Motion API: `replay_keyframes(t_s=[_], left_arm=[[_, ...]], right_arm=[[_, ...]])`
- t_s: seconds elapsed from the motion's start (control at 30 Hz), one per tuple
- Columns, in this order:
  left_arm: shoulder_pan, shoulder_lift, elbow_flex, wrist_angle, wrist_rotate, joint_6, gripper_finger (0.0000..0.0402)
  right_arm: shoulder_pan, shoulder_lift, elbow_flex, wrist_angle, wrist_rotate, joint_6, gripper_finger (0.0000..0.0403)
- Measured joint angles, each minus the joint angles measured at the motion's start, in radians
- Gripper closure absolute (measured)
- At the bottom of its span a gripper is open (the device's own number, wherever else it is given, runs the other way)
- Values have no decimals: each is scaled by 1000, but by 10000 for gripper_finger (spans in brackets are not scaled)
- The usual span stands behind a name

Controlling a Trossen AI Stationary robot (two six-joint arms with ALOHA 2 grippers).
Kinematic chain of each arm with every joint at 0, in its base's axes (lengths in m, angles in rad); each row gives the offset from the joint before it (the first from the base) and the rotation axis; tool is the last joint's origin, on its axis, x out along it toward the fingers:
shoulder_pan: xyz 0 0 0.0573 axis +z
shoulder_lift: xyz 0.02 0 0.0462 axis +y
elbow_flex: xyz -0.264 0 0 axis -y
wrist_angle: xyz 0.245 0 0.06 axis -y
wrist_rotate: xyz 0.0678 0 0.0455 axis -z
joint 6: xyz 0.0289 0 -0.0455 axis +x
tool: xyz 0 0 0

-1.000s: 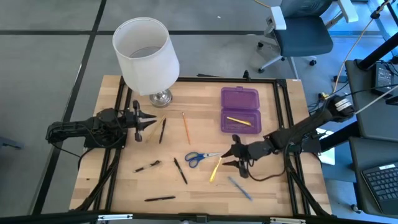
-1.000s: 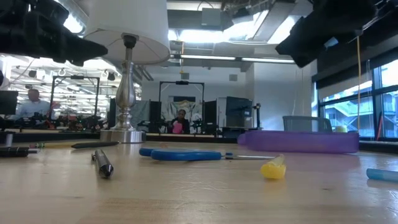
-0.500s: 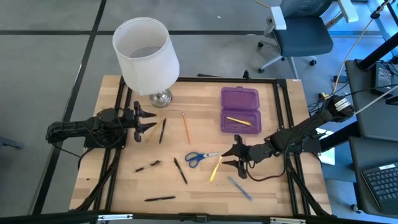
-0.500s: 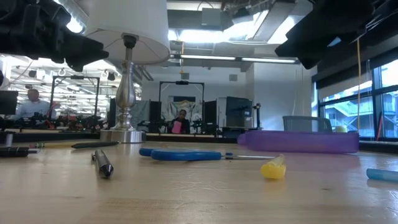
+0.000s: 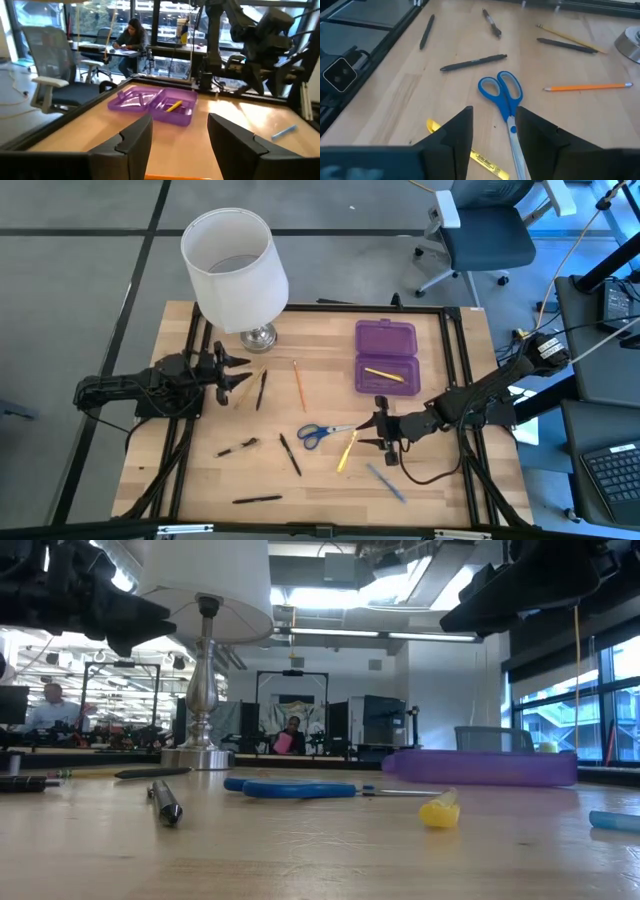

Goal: Pick & place school supplies into a supply box
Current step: Put the left pencil into the purple supply box

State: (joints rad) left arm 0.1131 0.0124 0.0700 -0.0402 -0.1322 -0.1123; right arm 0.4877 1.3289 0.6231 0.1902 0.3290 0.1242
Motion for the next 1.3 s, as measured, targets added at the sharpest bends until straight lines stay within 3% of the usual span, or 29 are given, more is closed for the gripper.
replay_keyframes(t_s=[0.23, 0.33, 0.43, 0.63, 0.77, 0.87, 0.97, 1.17, 1.3], left_arm=[[-11, 30, 0, 106, 213, -8, 217], [-47, 79, 29, 110, 255, -6, 217], [-105, 158, 80, 18, 232, -6, 217], [-239, 378, 239, -256, 66, -39, 217], [-300, 542, 360, -521, -103, -199, 217], [-315, 661, 406, -652, -175, -339, 217], [-299, 770, 422, -695, -170, -458, 217], [-253, 936, 423, -698, 24, -643, 217], [-227, 1010, 423, -710, 4, -732, 217]], right_arm=[[0, 0, 0, -26, 0, 4, 251], [-3, 0, 0, -38, 0, 4, 251], [-15, 0, 0, -39, 1, 5, 251], [-45, 0, 0, -39, 2, 54, 251], [-60, 0, 0, -39, 2, 55, 251], [-61, 0, 0, -39, 3, 55, 251], [-61, 0, 0, -39, 2, 55, 251], [-61, 0, 0, -44, 2, 53, 251], [-61, 0, 0, -58, 2, 51, 251]])
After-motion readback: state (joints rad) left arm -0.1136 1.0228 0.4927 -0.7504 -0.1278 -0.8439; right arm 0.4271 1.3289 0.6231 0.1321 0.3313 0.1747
